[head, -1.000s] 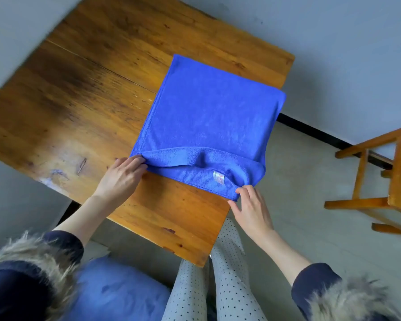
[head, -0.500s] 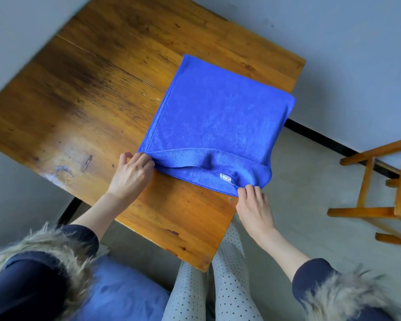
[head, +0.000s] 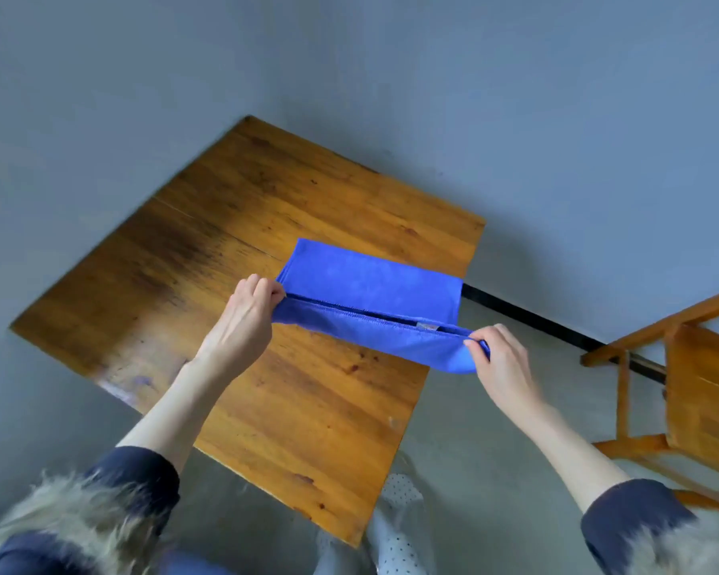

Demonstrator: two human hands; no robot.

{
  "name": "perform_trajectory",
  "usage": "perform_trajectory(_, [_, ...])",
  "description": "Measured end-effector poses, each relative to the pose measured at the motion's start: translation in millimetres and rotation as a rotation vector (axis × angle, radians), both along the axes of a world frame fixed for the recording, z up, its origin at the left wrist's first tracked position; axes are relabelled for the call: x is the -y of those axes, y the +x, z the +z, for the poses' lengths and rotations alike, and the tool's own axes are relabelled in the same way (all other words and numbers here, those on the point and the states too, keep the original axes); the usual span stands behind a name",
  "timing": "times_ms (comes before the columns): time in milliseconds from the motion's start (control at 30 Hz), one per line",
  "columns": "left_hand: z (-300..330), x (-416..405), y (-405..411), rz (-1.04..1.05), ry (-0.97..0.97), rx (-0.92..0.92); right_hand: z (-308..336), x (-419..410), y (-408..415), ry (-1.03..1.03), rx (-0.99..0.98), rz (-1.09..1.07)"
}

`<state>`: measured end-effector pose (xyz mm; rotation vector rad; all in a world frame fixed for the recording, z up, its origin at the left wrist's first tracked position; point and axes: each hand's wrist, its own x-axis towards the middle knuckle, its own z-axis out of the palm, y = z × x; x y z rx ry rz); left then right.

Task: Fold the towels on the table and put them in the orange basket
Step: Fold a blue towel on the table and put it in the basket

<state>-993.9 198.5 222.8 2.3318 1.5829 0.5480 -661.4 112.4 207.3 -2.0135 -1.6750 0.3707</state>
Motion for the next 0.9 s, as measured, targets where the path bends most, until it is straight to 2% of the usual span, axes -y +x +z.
perform_trajectory(200, [103, -30, -5, 0.006, 0.096, 0.058, 108, -42, 13, 0.306, 0.102, 0.04])
perform_trajectory(400, [182, -31, -13, 0.119, 0.191, 0.085, 189, -74, 11, 0.416, 0.178, 0.127])
perform_trajectory(567, [215, -20, -29, 0.128, 0.151, 0.135, 221, -91, 10, 0.426, 0.097, 0.176])
perform_trajectory(700, [231, -14, -41, 0.055, 0.087, 0.039, 238, -102, 11, 0.44, -0.023, 0.16])
perform_trajectory(800, [234, -11, -46, 0.028, 0.055, -0.028, 246, -105, 11, 0.443, -0.041, 0.152])
perform_trajectory(900, [242, -9, -50, 0.056, 0.114, 0.009, 257, -106, 9, 0.445, -0.035, 0.181])
